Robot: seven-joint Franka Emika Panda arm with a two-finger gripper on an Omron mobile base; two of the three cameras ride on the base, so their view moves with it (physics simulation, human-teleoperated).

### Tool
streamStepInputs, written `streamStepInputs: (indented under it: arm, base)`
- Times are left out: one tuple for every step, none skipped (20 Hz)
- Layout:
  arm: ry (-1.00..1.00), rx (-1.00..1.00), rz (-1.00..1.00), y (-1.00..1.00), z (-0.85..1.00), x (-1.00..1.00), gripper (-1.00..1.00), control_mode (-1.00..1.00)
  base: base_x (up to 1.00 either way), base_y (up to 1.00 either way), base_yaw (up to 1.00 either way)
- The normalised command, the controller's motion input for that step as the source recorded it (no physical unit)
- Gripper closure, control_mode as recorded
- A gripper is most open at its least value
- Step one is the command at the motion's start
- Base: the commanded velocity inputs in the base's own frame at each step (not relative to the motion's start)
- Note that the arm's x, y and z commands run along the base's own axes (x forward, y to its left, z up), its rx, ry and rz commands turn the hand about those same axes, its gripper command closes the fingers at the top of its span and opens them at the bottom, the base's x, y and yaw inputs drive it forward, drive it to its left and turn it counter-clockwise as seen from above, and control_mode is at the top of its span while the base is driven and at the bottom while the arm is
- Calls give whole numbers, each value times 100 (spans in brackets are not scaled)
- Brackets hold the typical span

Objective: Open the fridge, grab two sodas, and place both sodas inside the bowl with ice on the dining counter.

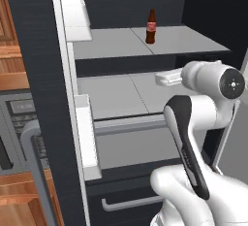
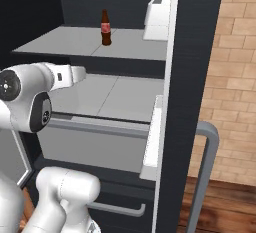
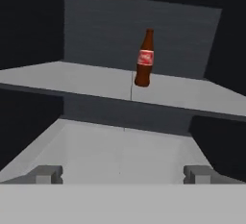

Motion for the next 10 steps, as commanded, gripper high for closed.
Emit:
streamStepInputs:
  arm:
    - [-26,-12,-1,7,85,17,-100,-100]
    - [-22,-11,0,12,78,25,-100,-100]
    - [-13,-6,0,7,54,29,-100,-100]
    - [-6,-3,0,4,38,24,-100,-100]
    - [-5,-1,0,0,19,0,-100,-100]
    - [0,0,0,0,0,0,-100,-100]
    - [0,0,0,0,0,0,-100,-100]
    - [0,0,0,0,0,0,-100,-100]
    - [0,0,1,0,0,0,-100,-100]
    - [0,0,6,1,0,5,-100,-100]
  base:
    - [0,0,0]
    - [0,0,0]
    - [0,0,0]
    - [0,0,0]
    - [0,0,0]
    - [0,0,0]
    - [0,0,0]
    - [0,0,0]
    - [0,0,0]
    - [0,0,0]
